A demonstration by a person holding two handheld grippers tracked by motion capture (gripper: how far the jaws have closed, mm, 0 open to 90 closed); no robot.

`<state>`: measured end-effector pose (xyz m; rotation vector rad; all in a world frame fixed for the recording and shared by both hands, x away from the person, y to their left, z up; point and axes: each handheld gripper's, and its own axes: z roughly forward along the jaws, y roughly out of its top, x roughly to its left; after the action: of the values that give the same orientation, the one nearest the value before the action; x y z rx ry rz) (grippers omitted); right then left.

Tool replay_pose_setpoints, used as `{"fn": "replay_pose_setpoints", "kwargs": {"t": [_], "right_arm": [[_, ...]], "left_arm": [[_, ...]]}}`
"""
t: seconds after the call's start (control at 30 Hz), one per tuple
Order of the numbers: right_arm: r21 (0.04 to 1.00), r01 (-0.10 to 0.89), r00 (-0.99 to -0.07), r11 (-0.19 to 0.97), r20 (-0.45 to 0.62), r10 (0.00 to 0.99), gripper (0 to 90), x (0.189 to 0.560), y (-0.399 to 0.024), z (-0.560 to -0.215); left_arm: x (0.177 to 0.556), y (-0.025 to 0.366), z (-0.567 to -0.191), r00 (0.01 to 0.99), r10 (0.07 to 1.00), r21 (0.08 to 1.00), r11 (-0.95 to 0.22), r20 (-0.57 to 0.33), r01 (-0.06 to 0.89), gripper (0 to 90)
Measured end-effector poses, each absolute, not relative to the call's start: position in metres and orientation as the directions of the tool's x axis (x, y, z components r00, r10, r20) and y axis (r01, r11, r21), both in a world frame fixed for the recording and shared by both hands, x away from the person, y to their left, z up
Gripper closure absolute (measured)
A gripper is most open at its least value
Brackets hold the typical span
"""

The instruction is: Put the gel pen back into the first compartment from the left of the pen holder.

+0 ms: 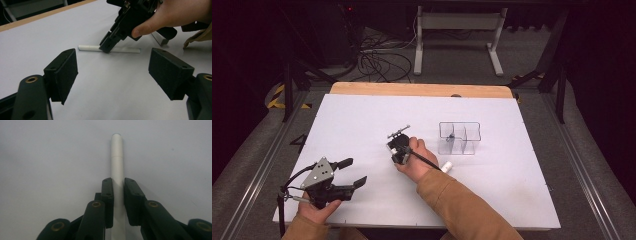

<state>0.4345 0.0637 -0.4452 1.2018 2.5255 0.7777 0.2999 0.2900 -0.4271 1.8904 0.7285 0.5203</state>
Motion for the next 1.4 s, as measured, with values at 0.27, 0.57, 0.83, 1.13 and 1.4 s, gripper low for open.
{"fn": "replay_pose_setpoints", "kwargs": {"t": [0.27,0.57,0.83,1.13,1.4], "right_arm": [[0.572,0.657,-0.621,0.492,0.041,0.782,79.4,0.432,0.061,-0.437],[0.609,0.63,-0.638,0.482,0.051,0.769,79.4,0.424,0.056,-0.416],[0.637,0.616,-0.642,0.464,0.065,0.764,79.3,0.42,0.05,-0.406],[0.675,0.592,-0.652,0.44,0.08,0.754,79.3,0.413,0.041,-0.393],[0.691,0.584,-0.653,0.427,0.086,0.753,79.3,0.409,0.035,-0.385]], "left_arm": [[0.3,0.291,-0.427,0.724,0.689,0.915,-0.315,0.037,0.253,24.3],[0.3,0.29,-0.427,0.723,0.69,0.914,-0.315,0.036,0.255,24.3],[0.3,0.29,-0.427,0.723,0.69,0.914,-0.315,0.035,0.255,24.4],[0.301,0.289,-0.427,0.723,0.689,0.913,-0.316,0.036,0.256,24.4],[0.301,0.289,-0.427,0.725,0.687,0.913,-0.317,0.035,0.257,24.4]]}}
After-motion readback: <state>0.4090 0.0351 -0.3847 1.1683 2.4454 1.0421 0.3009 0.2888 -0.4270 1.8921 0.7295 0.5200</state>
